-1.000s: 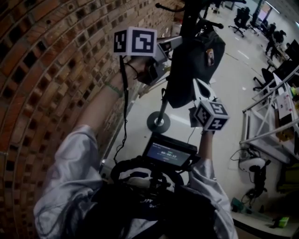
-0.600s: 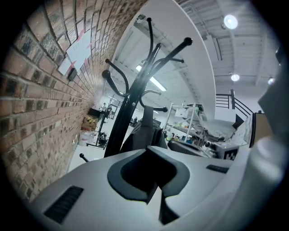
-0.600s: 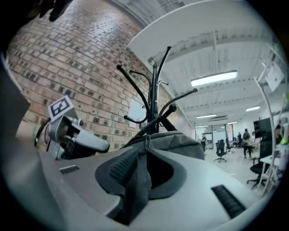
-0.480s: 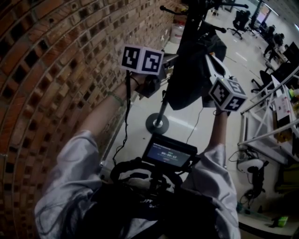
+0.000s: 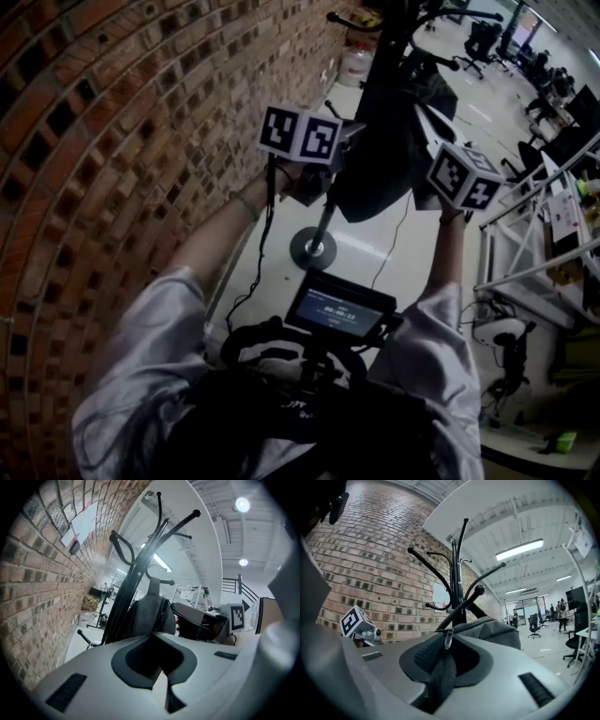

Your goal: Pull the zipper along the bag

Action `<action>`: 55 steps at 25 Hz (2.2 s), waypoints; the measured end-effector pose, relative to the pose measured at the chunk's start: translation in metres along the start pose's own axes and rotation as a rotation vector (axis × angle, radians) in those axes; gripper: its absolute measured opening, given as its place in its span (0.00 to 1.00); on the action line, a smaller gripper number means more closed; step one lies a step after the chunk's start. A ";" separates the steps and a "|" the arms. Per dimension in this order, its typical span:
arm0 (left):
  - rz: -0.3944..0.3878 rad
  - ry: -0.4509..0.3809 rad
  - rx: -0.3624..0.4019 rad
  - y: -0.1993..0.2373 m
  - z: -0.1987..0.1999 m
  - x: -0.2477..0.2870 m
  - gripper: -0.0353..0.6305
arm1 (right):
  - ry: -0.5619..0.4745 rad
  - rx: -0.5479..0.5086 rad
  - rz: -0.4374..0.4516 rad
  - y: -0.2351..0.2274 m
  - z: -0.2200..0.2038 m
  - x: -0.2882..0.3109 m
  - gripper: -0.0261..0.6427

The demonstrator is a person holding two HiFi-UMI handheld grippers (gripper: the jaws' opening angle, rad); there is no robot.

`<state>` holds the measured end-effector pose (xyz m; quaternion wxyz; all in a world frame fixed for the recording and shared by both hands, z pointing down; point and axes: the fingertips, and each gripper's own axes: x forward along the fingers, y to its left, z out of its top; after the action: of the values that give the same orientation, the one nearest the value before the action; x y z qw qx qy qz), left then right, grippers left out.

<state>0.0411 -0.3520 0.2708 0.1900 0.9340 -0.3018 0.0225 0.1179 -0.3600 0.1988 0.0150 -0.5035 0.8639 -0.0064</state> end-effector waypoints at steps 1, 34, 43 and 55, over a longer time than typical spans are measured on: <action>-0.004 -0.007 -0.002 -0.001 0.001 0.001 0.06 | 0.000 -0.001 -0.008 -0.001 0.001 -0.001 0.10; -0.066 -0.075 -0.051 -0.011 0.005 0.010 0.06 | 0.147 -0.306 0.088 0.041 0.017 -0.001 0.06; -0.066 -0.074 -0.060 -0.009 0.005 0.009 0.06 | 0.180 -0.369 0.097 0.057 0.008 0.002 0.07; -0.057 -0.081 -0.071 -0.009 0.005 0.008 0.06 | 0.211 -0.418 0.109 0.078 -0.009 0.001 0.09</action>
<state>0.0527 -0.3518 0.2640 0.2111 0.9350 -0.2831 -0.0317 0.0494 -0.3220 0.2055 -0.1796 -0.4448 0.8690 0.1209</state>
